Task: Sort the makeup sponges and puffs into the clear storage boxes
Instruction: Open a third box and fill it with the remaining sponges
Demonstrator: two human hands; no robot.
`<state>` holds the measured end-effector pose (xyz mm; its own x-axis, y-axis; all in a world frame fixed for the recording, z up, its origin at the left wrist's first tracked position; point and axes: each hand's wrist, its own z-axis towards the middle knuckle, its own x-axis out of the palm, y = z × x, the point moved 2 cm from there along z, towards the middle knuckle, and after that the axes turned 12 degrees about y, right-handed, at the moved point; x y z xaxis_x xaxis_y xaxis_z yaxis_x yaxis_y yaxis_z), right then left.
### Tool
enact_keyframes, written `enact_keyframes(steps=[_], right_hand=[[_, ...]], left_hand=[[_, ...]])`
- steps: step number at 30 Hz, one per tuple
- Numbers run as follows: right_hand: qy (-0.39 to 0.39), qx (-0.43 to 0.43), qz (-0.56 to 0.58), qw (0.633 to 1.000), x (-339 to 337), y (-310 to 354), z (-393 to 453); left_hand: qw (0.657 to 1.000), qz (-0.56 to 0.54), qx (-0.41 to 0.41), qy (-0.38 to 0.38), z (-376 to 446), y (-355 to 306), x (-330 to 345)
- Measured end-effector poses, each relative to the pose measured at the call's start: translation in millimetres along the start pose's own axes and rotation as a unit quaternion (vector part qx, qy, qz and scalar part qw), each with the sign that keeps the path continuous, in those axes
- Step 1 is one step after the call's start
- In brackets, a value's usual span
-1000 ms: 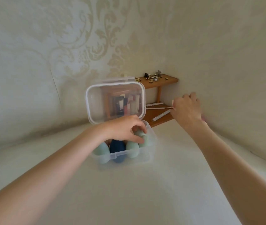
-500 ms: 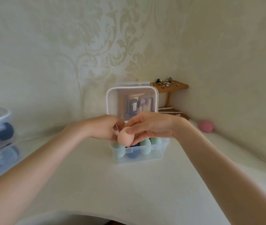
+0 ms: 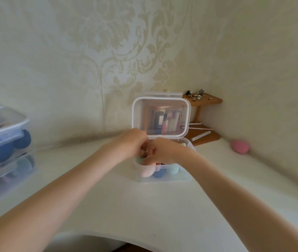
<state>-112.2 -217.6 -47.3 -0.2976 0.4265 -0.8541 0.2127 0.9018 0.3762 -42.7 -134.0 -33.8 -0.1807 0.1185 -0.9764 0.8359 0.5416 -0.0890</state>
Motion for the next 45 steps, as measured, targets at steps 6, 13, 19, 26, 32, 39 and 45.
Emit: enact_keyframes(steps=[6,13,19,26,32,39,45], right_hand=[[0.033,0.006,-0.012,0.999,-6.2,5.1,-3.4],[0.001,0.013,-0.115,0.993,3.1,9.2,13.0],[0.070,0.026,-0.055,0.996,-6.2,10.3,2.4],[0.026,-0.029,0.233,0.972,-42.6,3.8,-46.0],[-0.293,0.162,0.150,0.930,-73.0,-95.4,-76.9],[-0.173,0.394,0.016,0.903,-28.1,-209.1,-57.5],[-0.220,0.416,-0.056,0.881,-30.1,-220.2,-59.0]], left_hand=[[0.999,0.042,-0.001,0.003,1.8,-1.5,0.6],[0.998,0.059,-0.013,0.001,-0.9,-5.1,-1.0],[0.998,-0.030,0.017,0.055,-9.0,-2.7,-3.4],[0.993,-0.090,0.047,-0.058,-13.5,-13.1,-26.7],[0.978,-0.136,0.144,-0.071,12.3,-64.0,-24.3],[0.975,-0.088,0.201,-0.040,37.0,-103.4,-16.0],[0.976,-0.088,0.196,-0.032,37.4,-97.7,-15.4]])
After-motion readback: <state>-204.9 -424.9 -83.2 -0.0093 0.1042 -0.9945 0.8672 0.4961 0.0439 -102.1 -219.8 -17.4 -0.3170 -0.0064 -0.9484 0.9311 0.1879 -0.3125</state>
